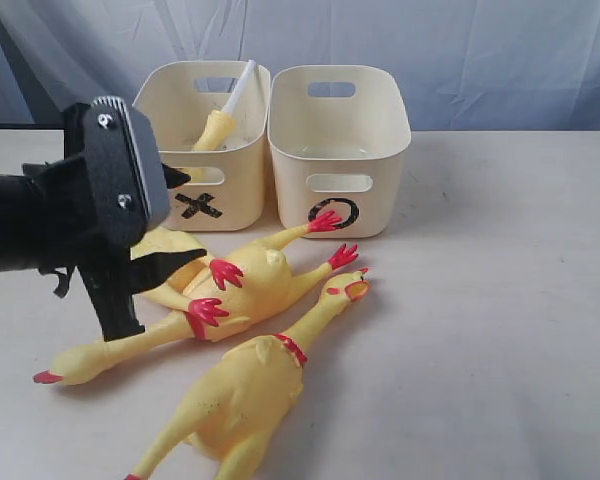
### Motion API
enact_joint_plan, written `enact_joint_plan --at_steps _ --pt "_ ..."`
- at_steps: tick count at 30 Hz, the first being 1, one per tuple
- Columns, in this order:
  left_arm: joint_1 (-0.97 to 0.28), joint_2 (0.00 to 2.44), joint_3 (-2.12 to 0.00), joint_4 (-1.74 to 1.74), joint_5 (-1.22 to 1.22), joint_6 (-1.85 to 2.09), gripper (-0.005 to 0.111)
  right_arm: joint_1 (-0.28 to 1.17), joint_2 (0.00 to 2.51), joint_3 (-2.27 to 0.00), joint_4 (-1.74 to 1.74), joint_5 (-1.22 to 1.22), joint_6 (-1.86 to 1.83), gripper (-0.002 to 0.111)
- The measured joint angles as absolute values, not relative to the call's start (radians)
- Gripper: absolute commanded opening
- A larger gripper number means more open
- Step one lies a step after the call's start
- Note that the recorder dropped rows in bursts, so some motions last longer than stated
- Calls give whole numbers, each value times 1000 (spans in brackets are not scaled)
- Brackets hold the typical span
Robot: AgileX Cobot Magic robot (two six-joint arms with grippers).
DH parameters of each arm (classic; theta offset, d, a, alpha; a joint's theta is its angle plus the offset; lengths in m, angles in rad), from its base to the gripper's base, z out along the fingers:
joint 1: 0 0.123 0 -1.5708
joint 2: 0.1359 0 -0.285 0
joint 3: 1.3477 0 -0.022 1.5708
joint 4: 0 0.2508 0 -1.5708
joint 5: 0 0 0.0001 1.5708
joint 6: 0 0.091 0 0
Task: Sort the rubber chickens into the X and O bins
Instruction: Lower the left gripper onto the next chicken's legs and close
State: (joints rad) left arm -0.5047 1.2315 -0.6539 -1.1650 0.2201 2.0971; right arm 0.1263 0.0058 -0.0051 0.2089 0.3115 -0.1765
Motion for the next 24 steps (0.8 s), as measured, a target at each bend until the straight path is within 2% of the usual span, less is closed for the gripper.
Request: enact_joint_plan --at_steps 9,24 --pt "-505 1362 -654 -777 182 2097 63 126 6 -5 209 311 -177 0" --pt "-505 1550 -676 -673 11 2097 60 126 6 -5 209 311 -177 0"
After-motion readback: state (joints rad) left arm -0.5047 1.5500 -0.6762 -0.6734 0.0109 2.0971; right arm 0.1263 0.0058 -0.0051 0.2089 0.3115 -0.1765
